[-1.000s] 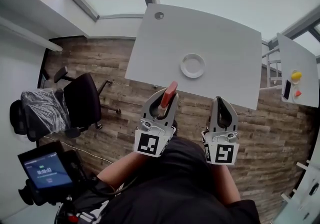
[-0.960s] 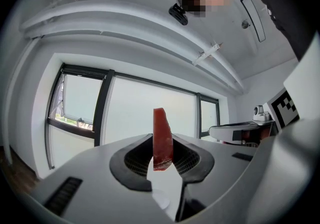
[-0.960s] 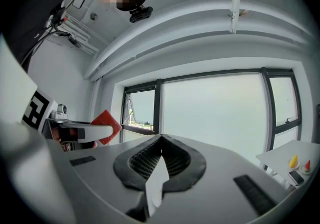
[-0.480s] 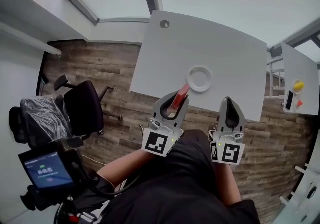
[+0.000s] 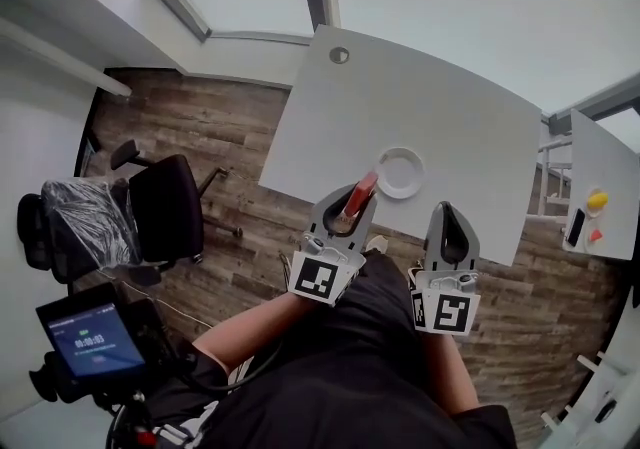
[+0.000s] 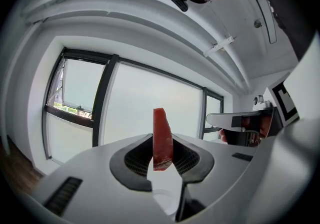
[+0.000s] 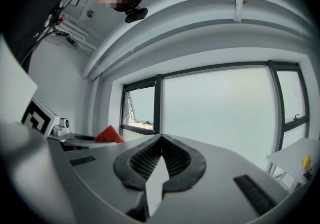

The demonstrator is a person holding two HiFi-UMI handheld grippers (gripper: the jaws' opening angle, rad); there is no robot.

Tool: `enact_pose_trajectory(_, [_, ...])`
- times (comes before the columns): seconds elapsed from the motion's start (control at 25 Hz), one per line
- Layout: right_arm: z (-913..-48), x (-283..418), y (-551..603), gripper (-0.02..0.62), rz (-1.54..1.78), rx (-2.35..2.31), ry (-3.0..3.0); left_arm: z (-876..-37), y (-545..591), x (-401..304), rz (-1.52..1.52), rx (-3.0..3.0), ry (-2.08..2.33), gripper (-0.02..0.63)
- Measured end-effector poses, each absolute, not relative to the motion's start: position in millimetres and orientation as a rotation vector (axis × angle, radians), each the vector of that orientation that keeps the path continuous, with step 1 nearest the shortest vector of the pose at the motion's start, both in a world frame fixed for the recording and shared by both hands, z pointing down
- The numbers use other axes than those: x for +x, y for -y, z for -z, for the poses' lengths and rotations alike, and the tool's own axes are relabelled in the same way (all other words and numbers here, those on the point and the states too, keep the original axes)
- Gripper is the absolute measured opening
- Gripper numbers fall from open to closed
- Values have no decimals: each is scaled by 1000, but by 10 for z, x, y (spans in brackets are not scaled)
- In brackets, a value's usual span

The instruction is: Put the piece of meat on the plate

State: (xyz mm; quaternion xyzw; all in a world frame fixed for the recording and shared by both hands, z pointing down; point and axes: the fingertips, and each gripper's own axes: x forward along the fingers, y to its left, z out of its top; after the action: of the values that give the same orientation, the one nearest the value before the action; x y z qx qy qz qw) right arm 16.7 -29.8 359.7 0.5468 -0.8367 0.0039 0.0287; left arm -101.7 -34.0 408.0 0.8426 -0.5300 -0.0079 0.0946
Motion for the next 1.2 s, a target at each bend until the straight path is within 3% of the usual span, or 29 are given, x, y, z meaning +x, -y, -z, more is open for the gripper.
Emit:
enact_pose_trajectory(0.56, [-3761,649,768,5,-58,1699,2572,-5065,837,-454,-284,2448,1471,95])
enact_pose_trajectory(1.2, [-3656,424,727,5,-35,1608,2656,-6013,1010,-449,-441,2317,1386,95])
